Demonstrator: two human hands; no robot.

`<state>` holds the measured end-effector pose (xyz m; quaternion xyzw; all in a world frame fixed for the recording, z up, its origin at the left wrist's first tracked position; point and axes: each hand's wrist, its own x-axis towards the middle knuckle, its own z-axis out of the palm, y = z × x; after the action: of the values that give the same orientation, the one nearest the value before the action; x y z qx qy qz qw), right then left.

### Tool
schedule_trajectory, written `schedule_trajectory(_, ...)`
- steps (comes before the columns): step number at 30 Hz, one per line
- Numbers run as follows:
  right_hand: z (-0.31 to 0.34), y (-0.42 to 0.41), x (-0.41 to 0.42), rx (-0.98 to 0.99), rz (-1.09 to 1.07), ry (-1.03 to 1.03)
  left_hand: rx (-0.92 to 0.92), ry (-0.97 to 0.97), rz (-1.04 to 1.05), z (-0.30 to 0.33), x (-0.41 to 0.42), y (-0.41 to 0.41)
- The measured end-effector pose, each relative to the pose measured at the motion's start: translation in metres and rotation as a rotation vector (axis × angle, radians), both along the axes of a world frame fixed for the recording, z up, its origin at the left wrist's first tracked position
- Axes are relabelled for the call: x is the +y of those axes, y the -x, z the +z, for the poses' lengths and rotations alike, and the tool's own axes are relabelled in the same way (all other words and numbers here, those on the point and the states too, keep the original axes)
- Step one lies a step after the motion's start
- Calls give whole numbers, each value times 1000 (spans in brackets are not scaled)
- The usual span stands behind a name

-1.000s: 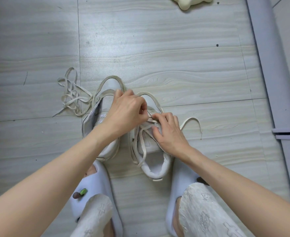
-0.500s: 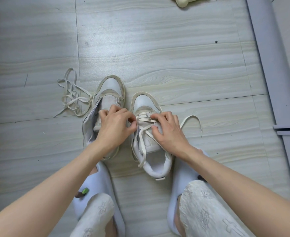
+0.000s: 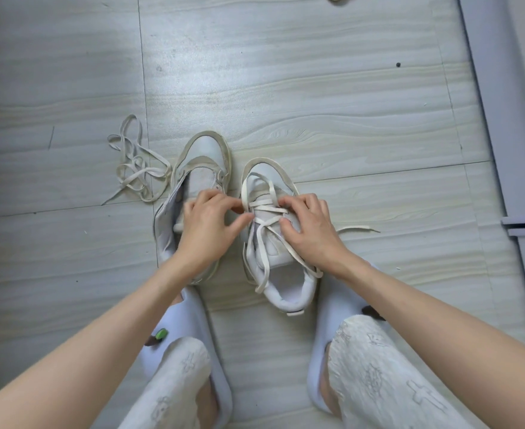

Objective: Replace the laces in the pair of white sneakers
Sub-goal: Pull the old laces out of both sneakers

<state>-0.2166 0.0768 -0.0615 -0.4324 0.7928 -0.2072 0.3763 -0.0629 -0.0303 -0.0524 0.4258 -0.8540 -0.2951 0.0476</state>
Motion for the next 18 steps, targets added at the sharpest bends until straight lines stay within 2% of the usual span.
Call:
schedule_trajectory(6,-1,2,1,-3,11,4,-48,-37,3,3,-1,2)
schedule_trajectory(9,-5,4,0,5,17,7,128,-384,133,23,-2,9)
schedule_trajectory(11,-6,3,0,5,22,10,253,-470,198,38,-5,13)
schedule_trajectory(15,-4,3,1,-16,5,27,434,-389,421,55,-35,2)
schedule_trajectory(16,-4,4,1,-17,2,29,414,-344,443,56,-42,-2)
schedule_trajectory(18,-4,4,0,-18,-2,23,247,-208,386,52,-46,-10)
